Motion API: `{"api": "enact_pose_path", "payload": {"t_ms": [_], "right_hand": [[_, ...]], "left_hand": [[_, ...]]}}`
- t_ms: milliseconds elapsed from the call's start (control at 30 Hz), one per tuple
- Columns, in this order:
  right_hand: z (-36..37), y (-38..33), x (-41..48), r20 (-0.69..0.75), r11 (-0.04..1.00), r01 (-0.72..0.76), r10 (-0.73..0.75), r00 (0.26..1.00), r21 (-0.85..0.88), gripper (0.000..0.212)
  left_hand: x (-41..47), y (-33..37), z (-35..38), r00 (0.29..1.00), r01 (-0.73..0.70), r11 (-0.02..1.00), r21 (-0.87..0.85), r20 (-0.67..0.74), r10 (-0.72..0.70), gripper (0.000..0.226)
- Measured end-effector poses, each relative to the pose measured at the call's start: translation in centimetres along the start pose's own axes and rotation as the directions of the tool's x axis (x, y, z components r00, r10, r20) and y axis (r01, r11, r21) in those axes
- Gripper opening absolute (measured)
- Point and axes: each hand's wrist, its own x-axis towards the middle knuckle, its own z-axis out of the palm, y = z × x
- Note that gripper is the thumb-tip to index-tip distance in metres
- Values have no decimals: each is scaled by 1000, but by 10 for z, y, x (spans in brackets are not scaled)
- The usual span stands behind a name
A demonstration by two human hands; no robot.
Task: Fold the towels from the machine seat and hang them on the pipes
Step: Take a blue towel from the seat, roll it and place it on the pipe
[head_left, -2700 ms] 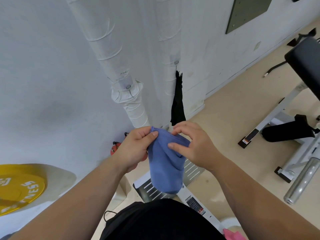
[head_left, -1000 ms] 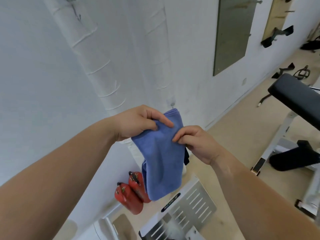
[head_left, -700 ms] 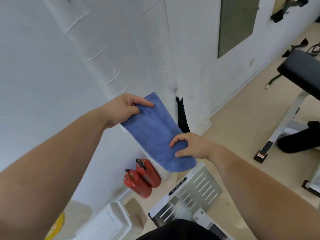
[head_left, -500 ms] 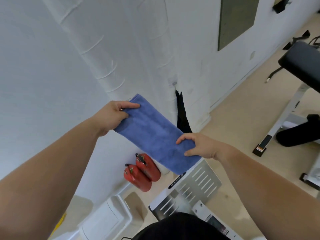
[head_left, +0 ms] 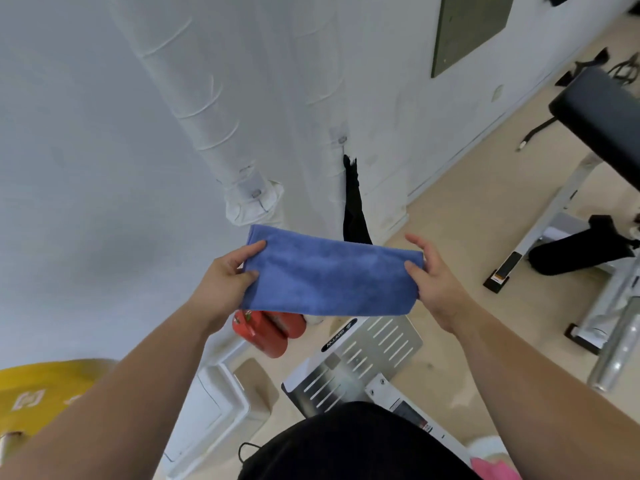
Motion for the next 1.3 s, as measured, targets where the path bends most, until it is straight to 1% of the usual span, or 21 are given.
{"api": "enact_pose_path", "payload": {"t_ms": [67,100,133,167,200,267,333,433,500,567,667,800,867,900,967,1033,1100,1167,1233,1300], "right_hand": [[4,-2,-5,-50,999,31,-33,998,-30,36],[7,-4,-7,-71,999,25,-26,997,-24,32],[11,-6,-8,-65,1000,6,-6,998,-7,27],[14,-7,-10,-28,1000,-24,25,999,8,25],[16,-7,-11,25,998,-61,60,998,21,28],[22,-5,-10,108,993,-119,120,987,-10,45],[29,-5,-8,119,983,-110,127,985,-144,54],[47,-7,-2,94,913,6,36,995,-409,58],[65,-13,-2,122,872,88,-33,992,-482,61],[87,-21,-5,158,865,184,-123,980,-467,64],[123,-33,-10,160,875,272,-225,961,-401,68],[167,-43,-13,164,924,301,-267,950,-237,71],[185,-52,-13,133,938,280,-257,957,-204,73],[194,-56,-13,121,948,260,-241,963,-183,71],[211,-64,-12,111,961,237,-222,969,-144,62],[229,-72,-10,119,971,216,-203,972,-107,50],[247,-77,-9,153,980,187,-176,972,-63,45],[265,-81,-9,210,981,180,-162,964,-71,40],[281,-81,-4,274,980,173,-141,951,-96,48],[293,-84,1,278,977,164,-122,953,-135,48]], "left_hand": [[-7,-10,11,1000,2,999,-49,2,-2,55],[-9,-14,15,1000,7,997,-76,6,-7,54],[-12,-18,19,1000,18,994,-107,9,-17,54],[-13,-21,22,1000,30,990,-136,7,-29,53],[-14,-23,24,999,39,986,-161,-1,-40,54],[-16,-25,26,999,42,984,-173,-13,-45,54],[-20,-25,26,1000,26,993,-119,-12,-28,54],[-25,-27,28,999,36,996,-77,16,-35,56],[-28,-29,31,999,36,998,-54,23,-35,59],[-32,-31,35,1000,14,999,-33,28,-13,62],[-37,-28,39,999,16,996,-88,53,-11,64],[-34,-20,33,997,-46,989,-143,60,55,65],[-29,-19,25,995,-80,979,-190,37,89,63],[-24,-20,20,995,-91,972,-216,28,99,59],[-16,-24,7,994,-95,959,-266,31,108,47],[-8,-29,-9,991,-100,946,-309,51,121,44],[1,-33,-26,987,-129,946,-297,53,151,49],[14,-41,-44,986,-141,947,-290,46,161,63],[31,-52,-62,988,-129,951,-281,48,149,70],[46,-60,-82,984,-119,954,-275,96,151,72]]}}
